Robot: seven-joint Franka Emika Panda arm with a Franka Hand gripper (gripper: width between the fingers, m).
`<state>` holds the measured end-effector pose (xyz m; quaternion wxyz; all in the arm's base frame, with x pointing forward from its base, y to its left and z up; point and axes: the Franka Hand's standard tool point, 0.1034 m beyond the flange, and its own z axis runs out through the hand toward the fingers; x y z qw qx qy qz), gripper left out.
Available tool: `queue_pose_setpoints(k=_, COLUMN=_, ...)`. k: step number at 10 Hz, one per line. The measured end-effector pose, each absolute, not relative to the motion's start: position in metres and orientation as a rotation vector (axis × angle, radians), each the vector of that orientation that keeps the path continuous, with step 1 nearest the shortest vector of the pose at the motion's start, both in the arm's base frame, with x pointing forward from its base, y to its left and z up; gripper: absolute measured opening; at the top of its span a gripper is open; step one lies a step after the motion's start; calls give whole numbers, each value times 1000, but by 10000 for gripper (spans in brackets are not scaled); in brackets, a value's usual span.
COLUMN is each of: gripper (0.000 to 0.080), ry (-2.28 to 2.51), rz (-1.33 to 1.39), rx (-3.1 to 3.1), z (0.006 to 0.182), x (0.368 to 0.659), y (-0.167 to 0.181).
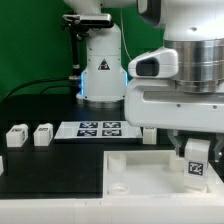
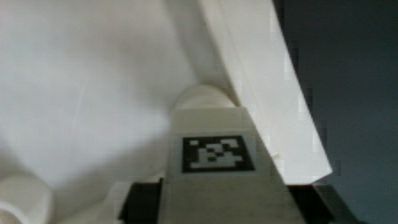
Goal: Assemble one leg
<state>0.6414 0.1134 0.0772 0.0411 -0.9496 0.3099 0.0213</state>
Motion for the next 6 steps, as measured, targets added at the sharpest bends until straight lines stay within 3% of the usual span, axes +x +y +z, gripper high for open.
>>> queue_pose_setpoints(k=4, gripper=294, ry=1478, rz=106, rx=-2662, z=77, x=641, y=112)
queue_pose_setpoints(k=6, gripper=294, ry=1361, rz=101, rx=-2721, z=76, x=640, y=112)
